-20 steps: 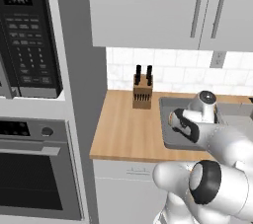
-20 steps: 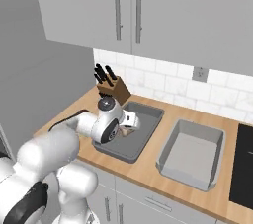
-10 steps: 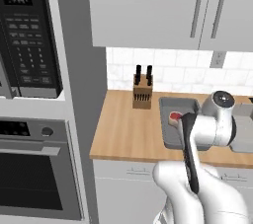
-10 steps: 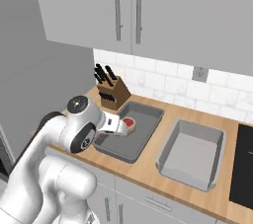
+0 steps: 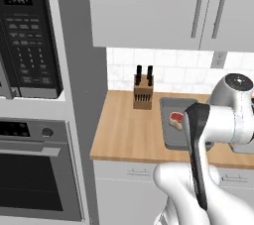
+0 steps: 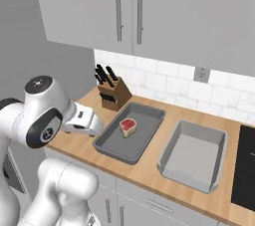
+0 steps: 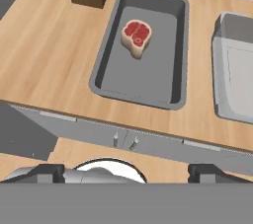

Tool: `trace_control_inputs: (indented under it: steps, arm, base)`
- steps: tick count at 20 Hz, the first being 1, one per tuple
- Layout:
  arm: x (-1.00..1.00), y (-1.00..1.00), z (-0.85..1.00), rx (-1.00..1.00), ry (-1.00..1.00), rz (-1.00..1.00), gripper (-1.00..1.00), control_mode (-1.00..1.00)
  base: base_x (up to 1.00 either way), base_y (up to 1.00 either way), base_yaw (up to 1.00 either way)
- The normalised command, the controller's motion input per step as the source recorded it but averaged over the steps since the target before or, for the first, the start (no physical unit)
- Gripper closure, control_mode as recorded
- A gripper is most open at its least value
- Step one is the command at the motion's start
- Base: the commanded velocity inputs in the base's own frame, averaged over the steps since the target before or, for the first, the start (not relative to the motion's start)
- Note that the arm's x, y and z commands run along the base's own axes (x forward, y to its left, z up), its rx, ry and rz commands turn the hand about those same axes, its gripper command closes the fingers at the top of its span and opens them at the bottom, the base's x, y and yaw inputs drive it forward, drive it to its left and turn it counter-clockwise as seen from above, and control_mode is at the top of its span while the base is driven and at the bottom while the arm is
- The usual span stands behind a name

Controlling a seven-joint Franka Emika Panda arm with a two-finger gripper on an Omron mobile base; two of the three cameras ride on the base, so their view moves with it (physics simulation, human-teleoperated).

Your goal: Place one lemon wedge and one steak in each tupperware on the nearby counter, to pack two identical lunches.

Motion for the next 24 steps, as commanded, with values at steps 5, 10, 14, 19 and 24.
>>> trace_control_inputs:
  steps: [5, 10, 14, 19, 24]
  arm:
    - [-0.19, 0.08, 0.0, 0.0, 0.0, 0.0, -1.0, -1.0]
    - [0.0, 0.0, 0.0, 0.0, 0.0, 0.0, -1.0, -1.0]
    - [-0.28, 0.0, 0.0, 0.0, -0.02, 0.01, -1.0, 1.0]
    - [0.0, 0.0, 0.0, 0.0, 0.0, 0.0, -1.0, 1.0]
    - [0.0, 0.0, 0.0, 0.0, 0.0, 0.0, -1.0, 1.0]
  base:
    - [0.0, 0.0, 0.0]
    - [0.0, 0.0, 0.0]
    - [-0.48, 0.0, 0.01]
    - [-0.91, 0.14, 0.21]
    - [-0.32, 0.63, 0.69]
